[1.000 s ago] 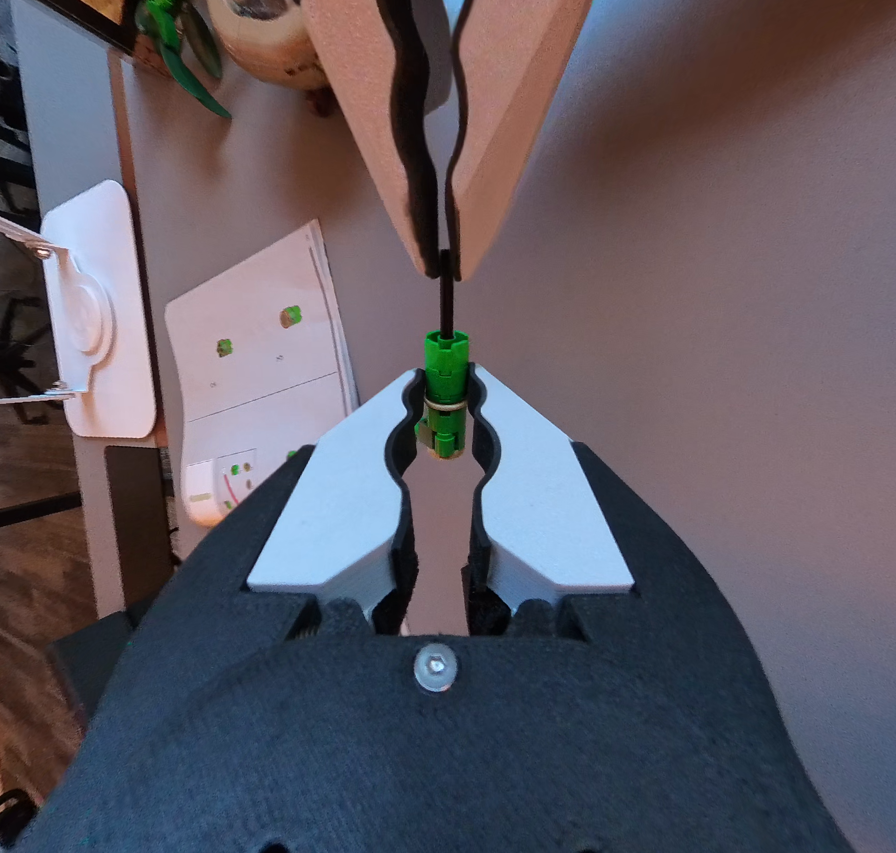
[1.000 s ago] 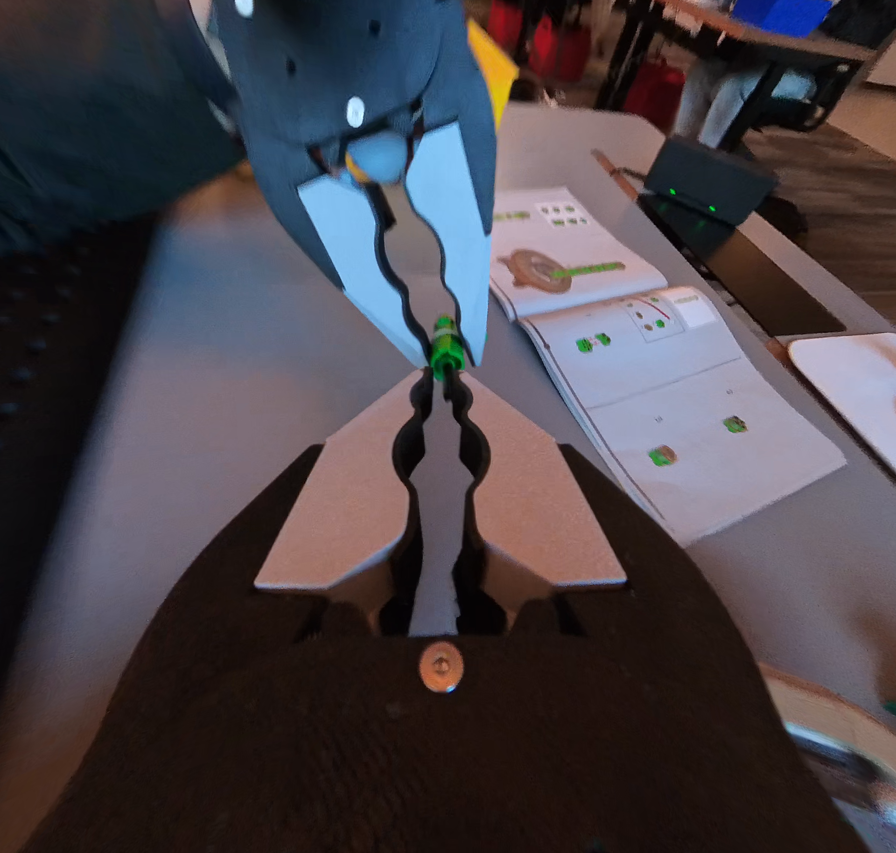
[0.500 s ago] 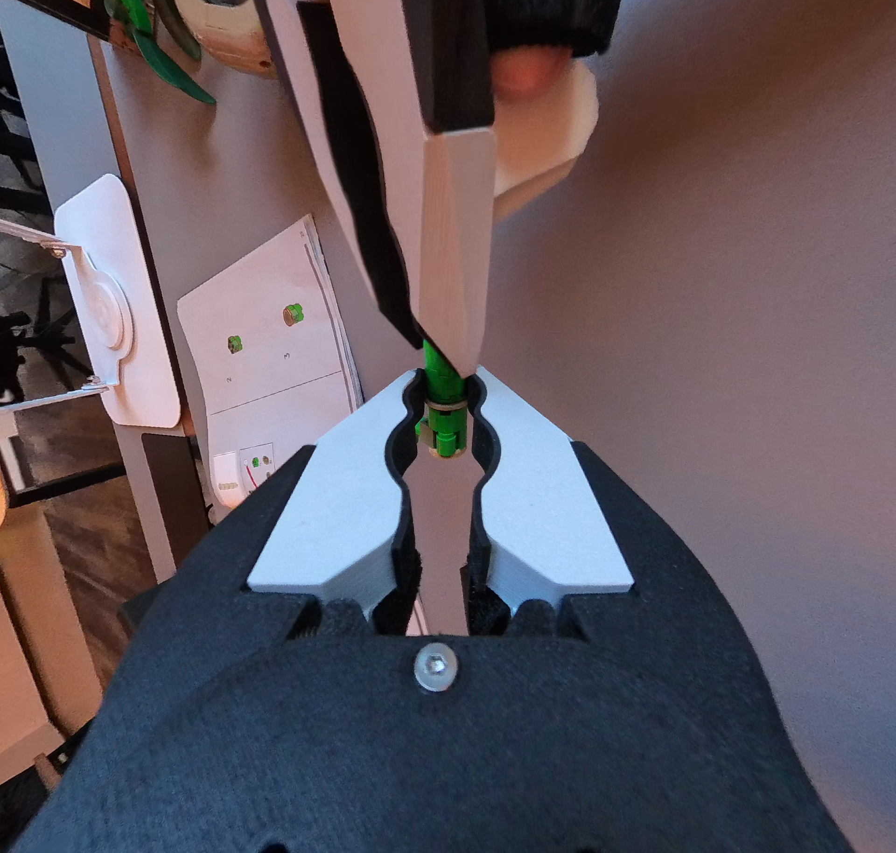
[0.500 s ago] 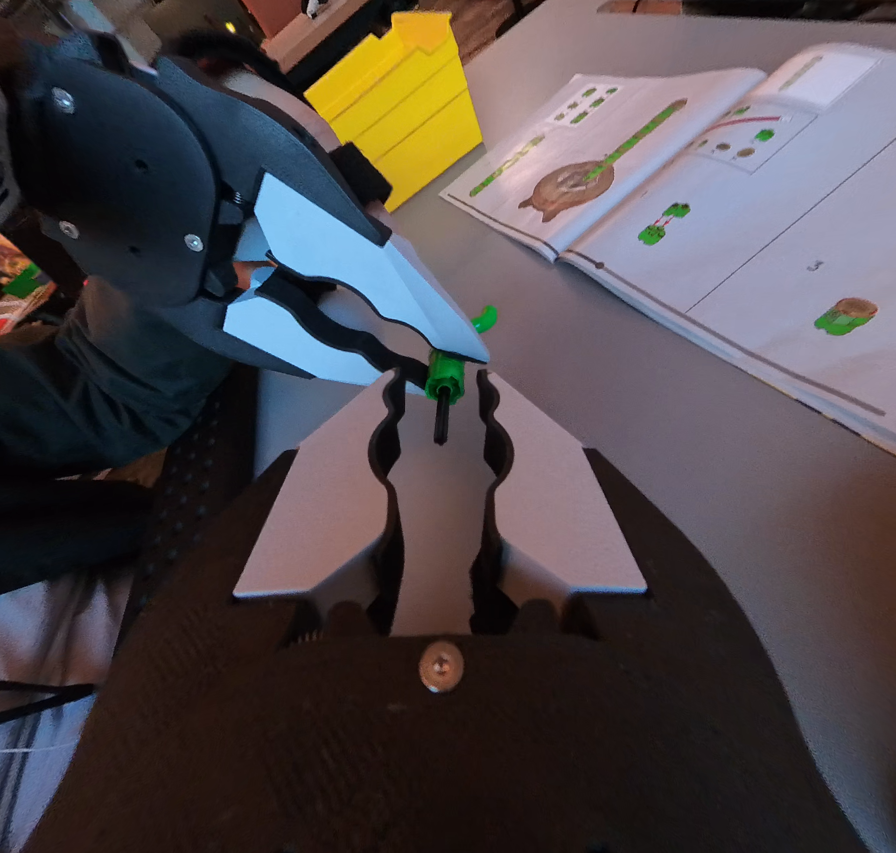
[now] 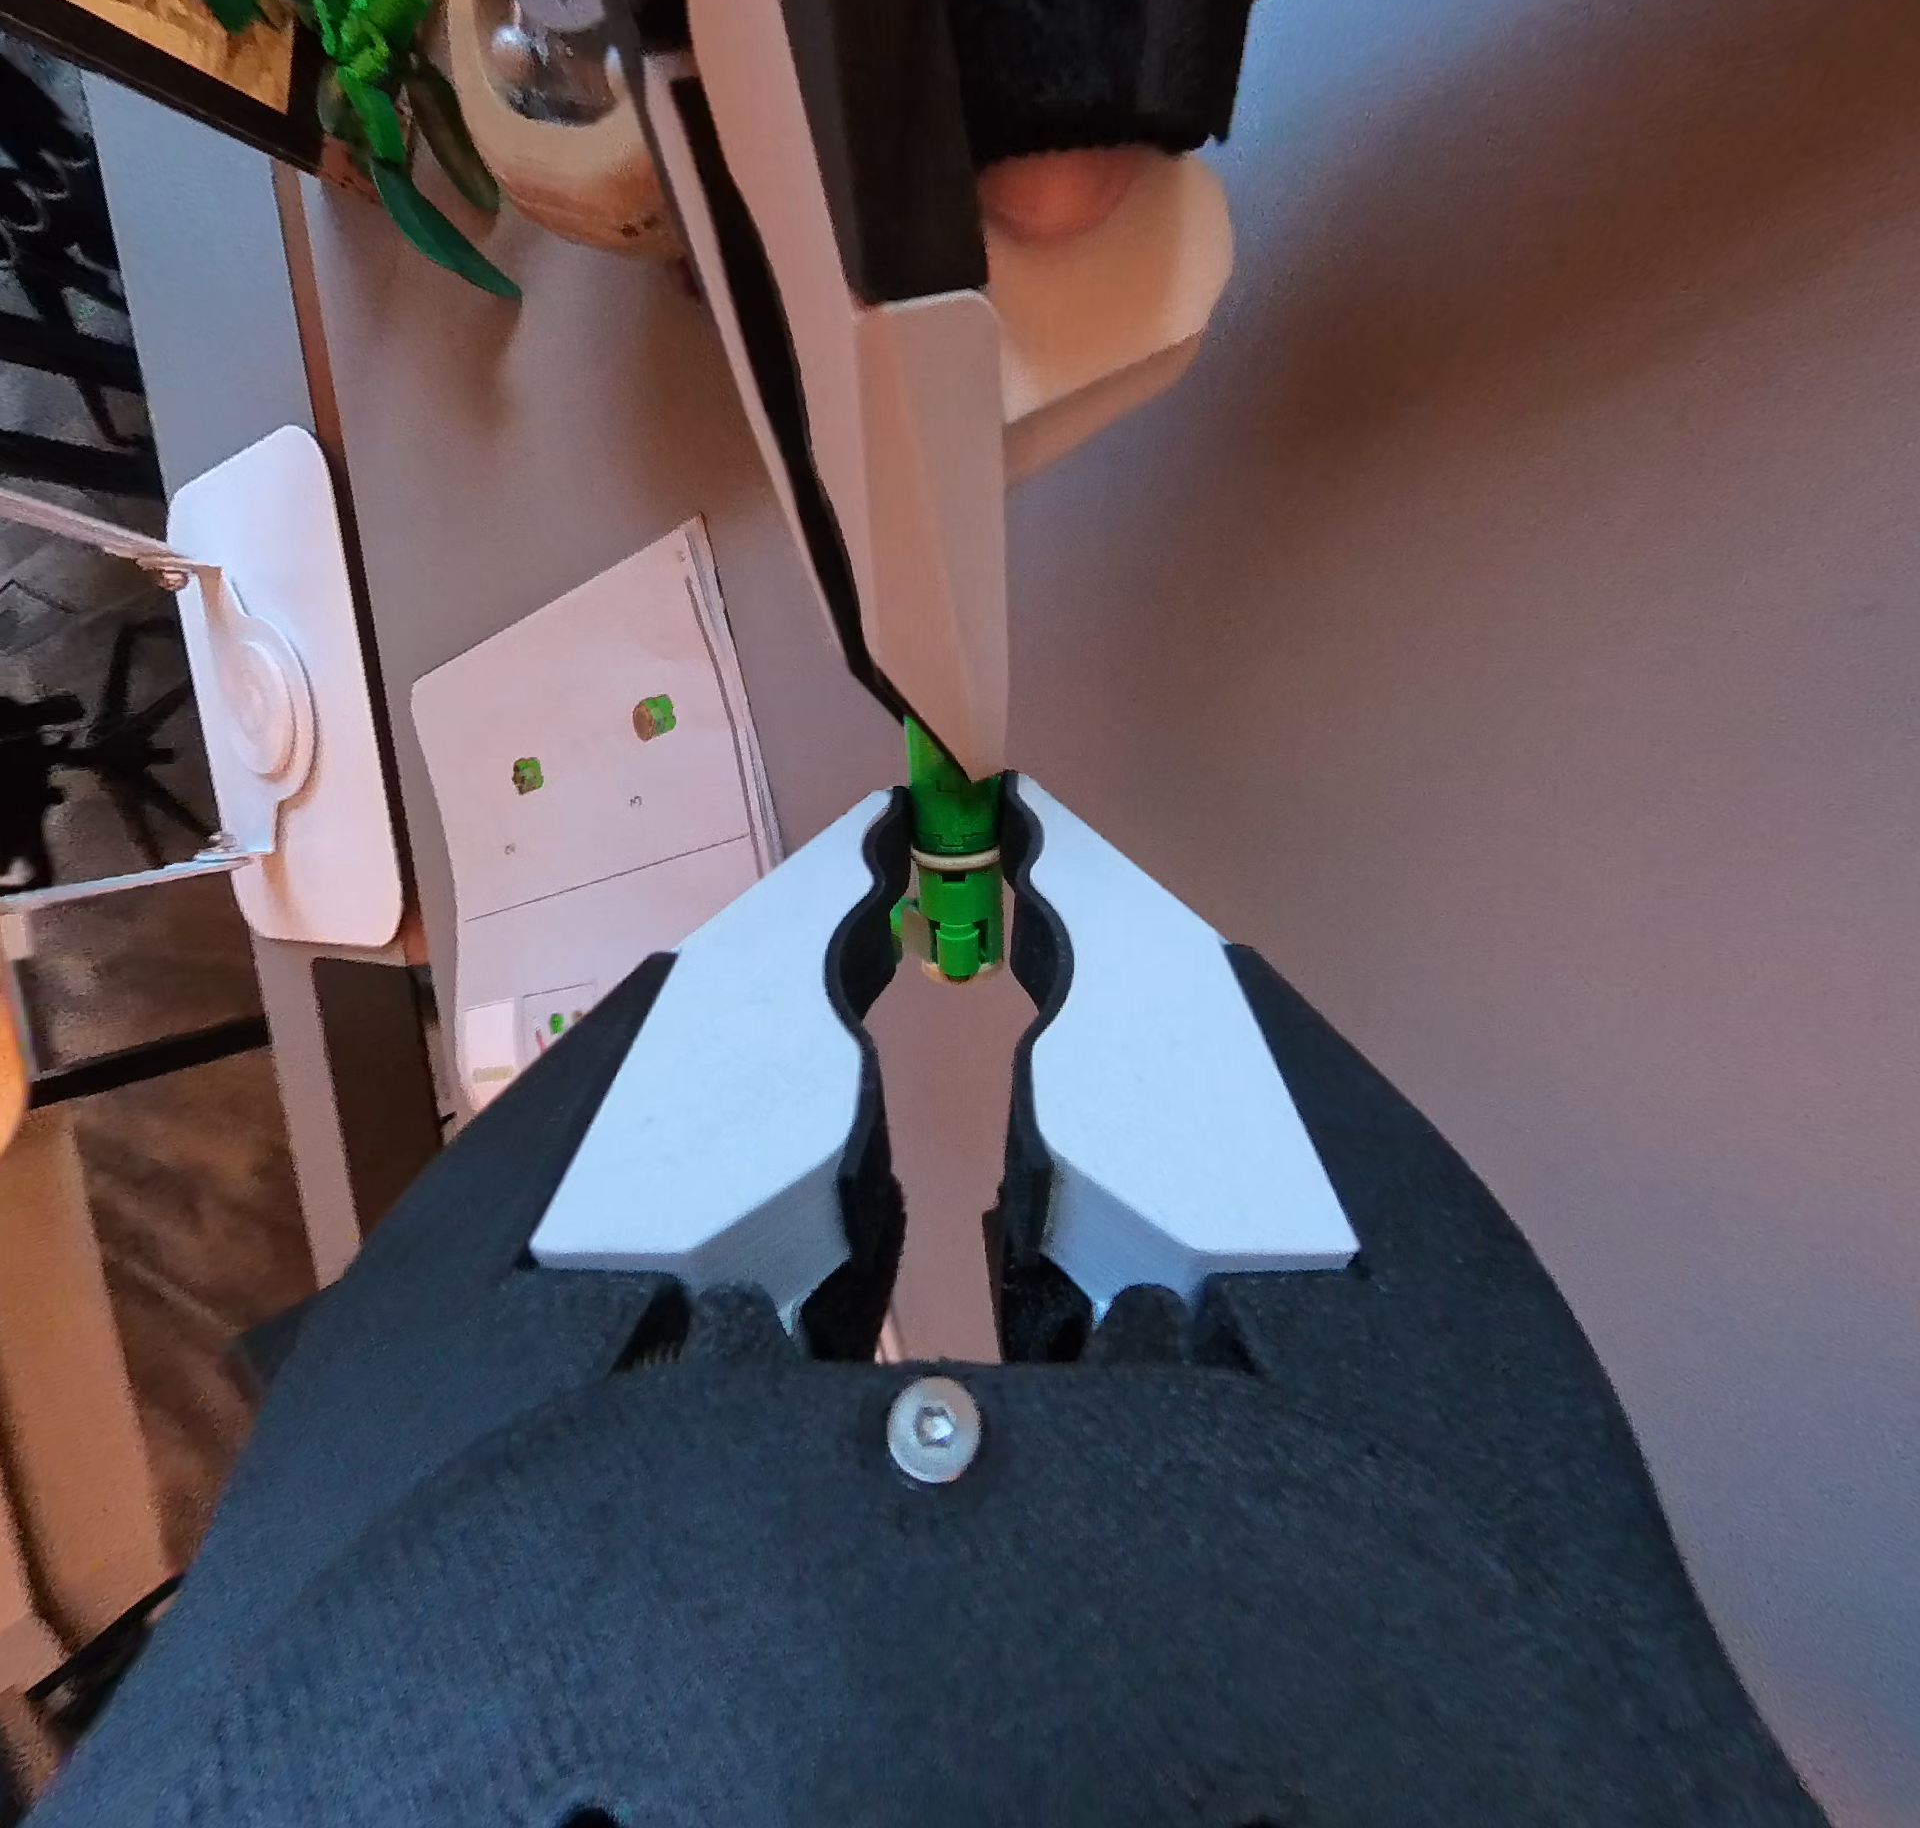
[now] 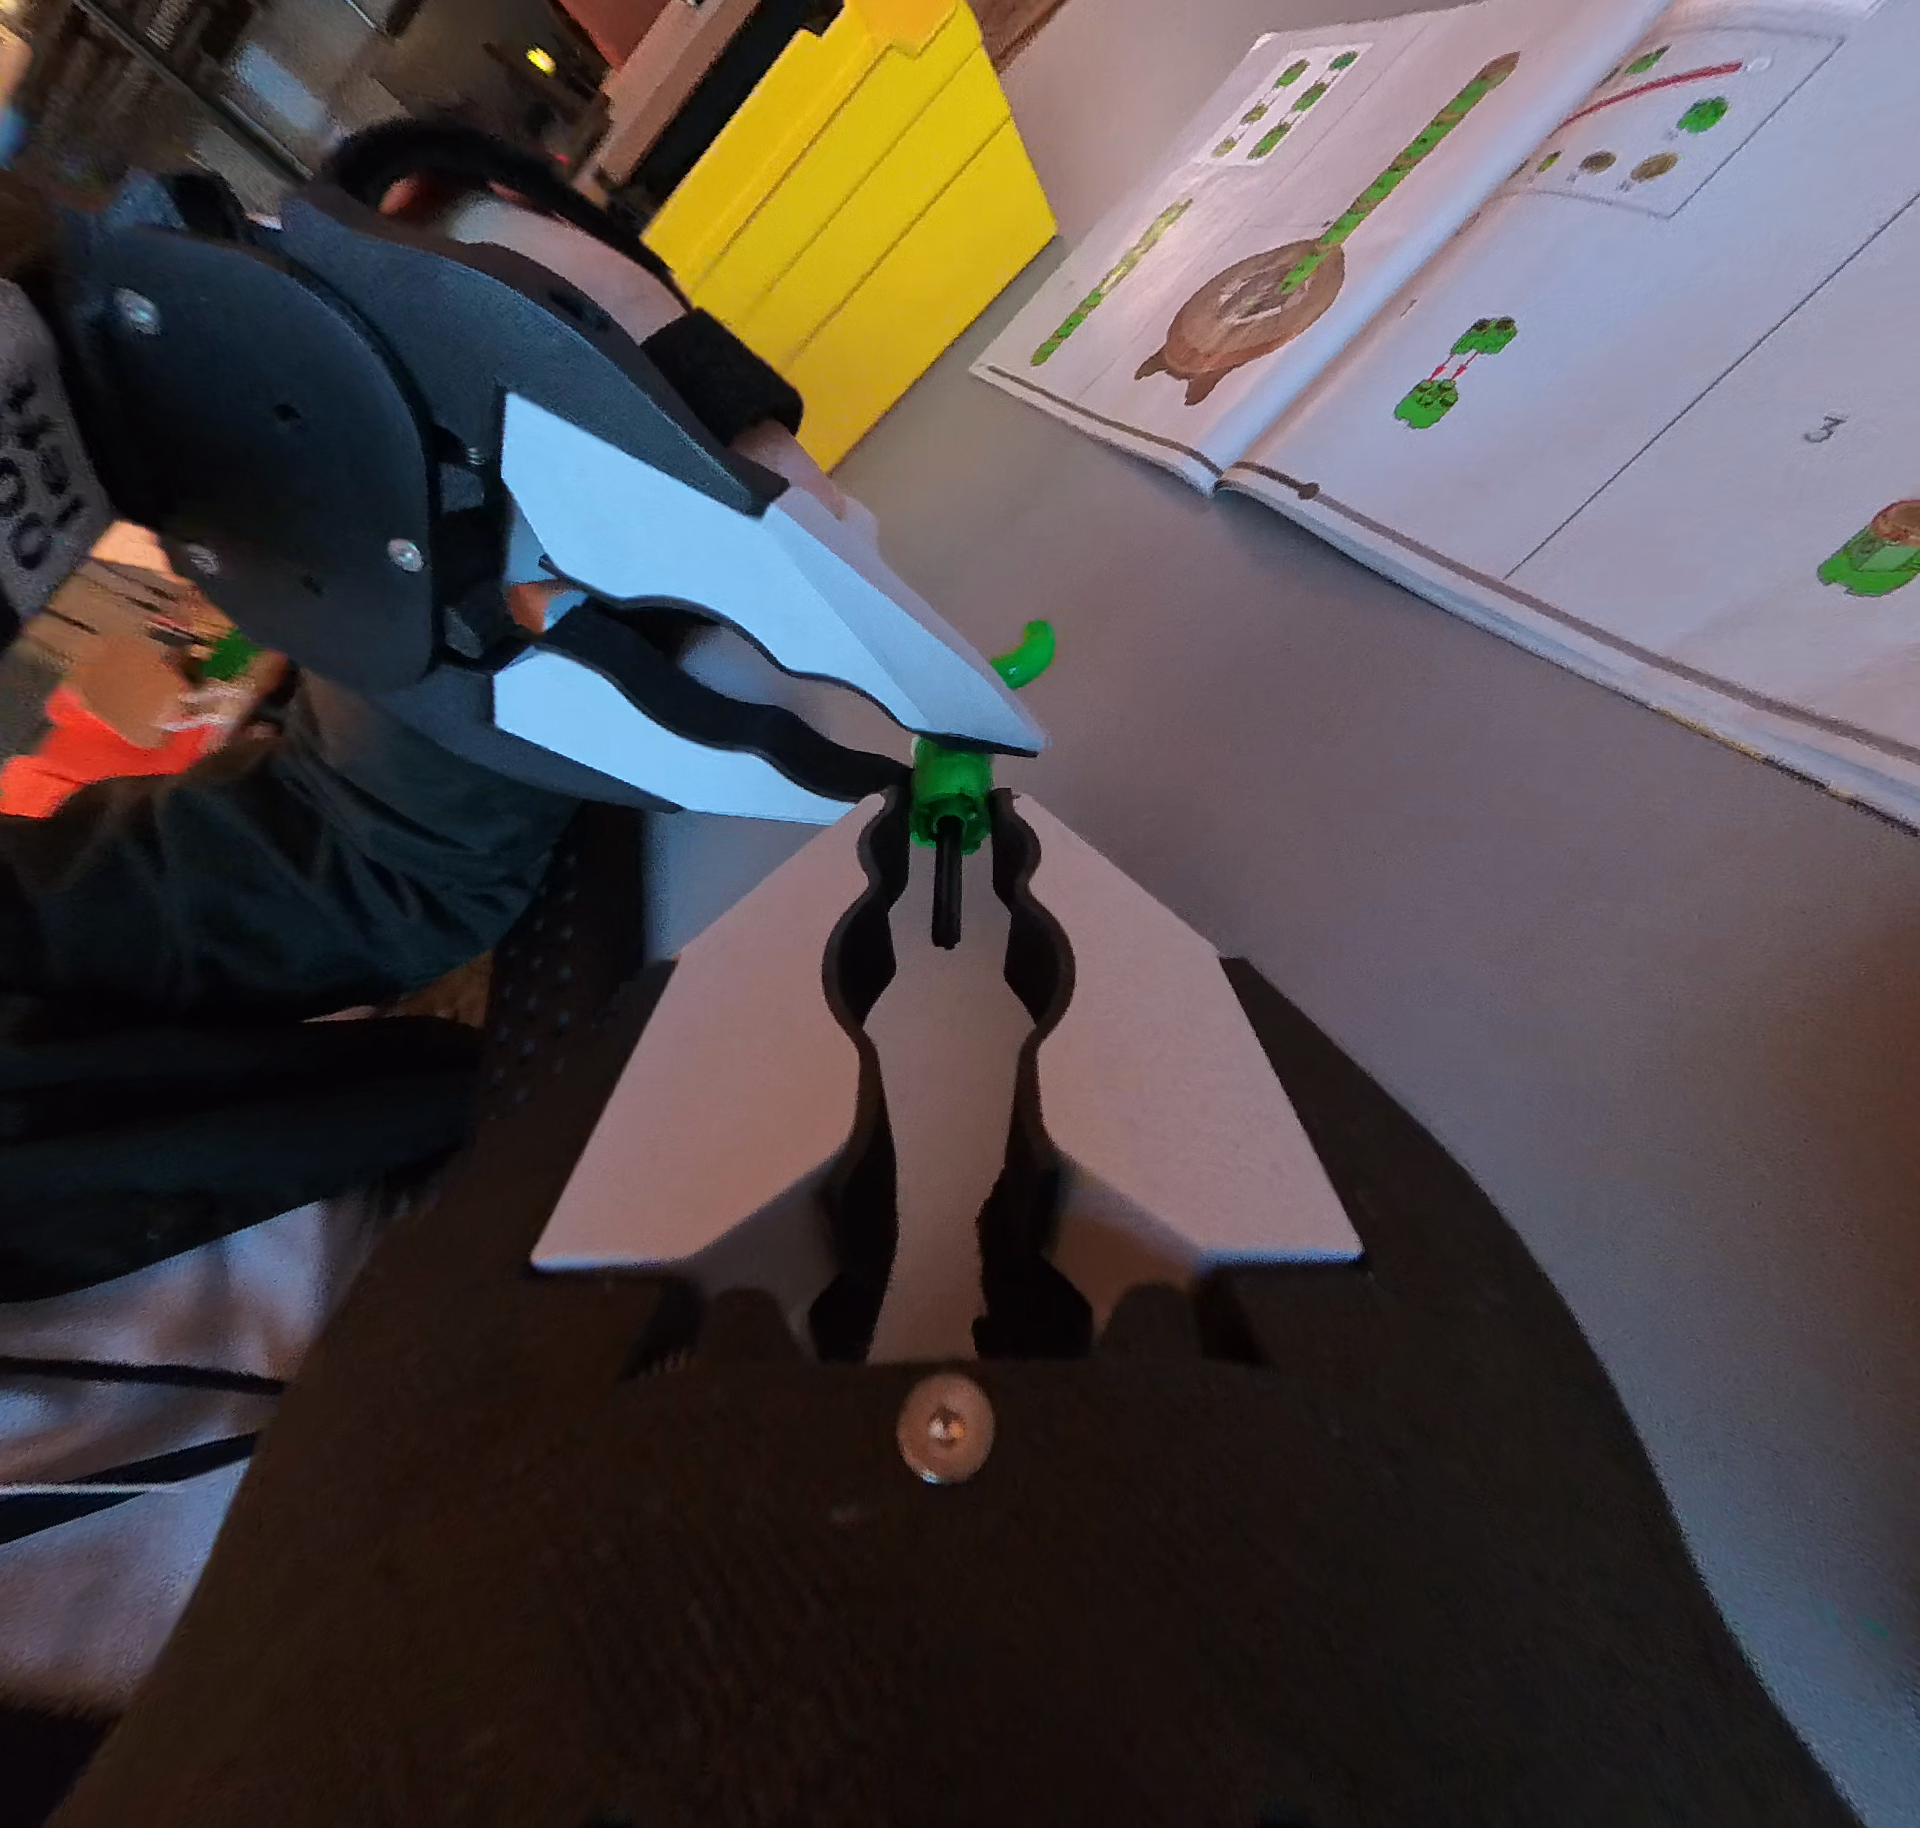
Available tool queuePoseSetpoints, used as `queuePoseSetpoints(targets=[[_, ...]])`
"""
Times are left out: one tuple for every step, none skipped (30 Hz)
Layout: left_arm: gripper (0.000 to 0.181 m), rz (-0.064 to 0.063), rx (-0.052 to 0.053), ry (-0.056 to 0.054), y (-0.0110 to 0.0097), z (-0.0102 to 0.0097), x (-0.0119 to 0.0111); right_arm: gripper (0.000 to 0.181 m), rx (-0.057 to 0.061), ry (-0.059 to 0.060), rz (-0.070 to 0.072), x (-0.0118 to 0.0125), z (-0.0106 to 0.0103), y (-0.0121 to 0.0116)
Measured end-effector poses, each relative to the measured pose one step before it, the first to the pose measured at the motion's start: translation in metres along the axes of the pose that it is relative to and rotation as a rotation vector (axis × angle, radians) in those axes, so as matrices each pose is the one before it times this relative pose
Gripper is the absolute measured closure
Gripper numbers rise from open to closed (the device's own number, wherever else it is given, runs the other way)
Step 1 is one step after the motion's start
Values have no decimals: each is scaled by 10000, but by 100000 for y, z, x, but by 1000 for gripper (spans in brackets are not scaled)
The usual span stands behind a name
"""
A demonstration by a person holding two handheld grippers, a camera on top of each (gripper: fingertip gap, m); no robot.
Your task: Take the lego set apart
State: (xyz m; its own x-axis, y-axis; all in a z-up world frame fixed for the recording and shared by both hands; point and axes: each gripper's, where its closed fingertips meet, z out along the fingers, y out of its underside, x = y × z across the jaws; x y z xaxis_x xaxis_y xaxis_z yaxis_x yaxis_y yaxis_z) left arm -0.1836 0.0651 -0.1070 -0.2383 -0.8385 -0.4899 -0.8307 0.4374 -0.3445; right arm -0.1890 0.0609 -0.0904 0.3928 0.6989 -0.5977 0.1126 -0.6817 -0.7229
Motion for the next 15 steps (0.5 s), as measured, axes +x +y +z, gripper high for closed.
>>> queuePoseSetpoints(targets=[[166, -180, 205, 175, -213, -186, 129, 167, 8, -341, 313, -210, -152, 34], [166, -197, 175, 240, -172, -200, 225, 167, -36, -342, 256, -252, -63, 116], [166, -128, 107, 206, -62, -166, 208, 167, -58, -239, 145, -213, 29, 136], [165, -35, 34, 129, 26, -101, 181, 167, -86, -113, 5, -118, 81, 134], [165, 36, -2, 79, 39, -45, 158, 166, -127, -36, -33, -88, 77, 152], [165, 44, -8, 64, 20, -8, 152, 166, -125, 3, -68, -49, 44, 144], [165, -9, -9, 77, 0, 2, 133, 166, -92, -15, -44, -47, 1, 126], [165, -30, 22, 72, -51, -5, 108, 166, -43, -59, 33, -45, -28, 88], [165, -33, 65, 84, -67, -26, 112, 166, -34, -97, 62, -73, -27, 90], [165, -47, 47, 79, -34, -42, 84, 166, -16, -88, 67, -76, 2, 69], [165, -35, 53, 82, -27, -49, 86, 166, -47, -53, 11, -76, 1, 74], [165, -46, 63, 88, -46, -51, 100, 166, -65, -25, -48, -95, -4, 65], [165, -2, 57, 30, -59, -63, 34, 166, -20, 5, -54, -73, -20, 1], [165, 27, 80, 38, -84, -93, 64, 166, -42, -31, -37, -121, -32, 31], [165, -22, 105, 50, -89, -85, 38, 166, -10, -34, -14, -110, -38, 13]])
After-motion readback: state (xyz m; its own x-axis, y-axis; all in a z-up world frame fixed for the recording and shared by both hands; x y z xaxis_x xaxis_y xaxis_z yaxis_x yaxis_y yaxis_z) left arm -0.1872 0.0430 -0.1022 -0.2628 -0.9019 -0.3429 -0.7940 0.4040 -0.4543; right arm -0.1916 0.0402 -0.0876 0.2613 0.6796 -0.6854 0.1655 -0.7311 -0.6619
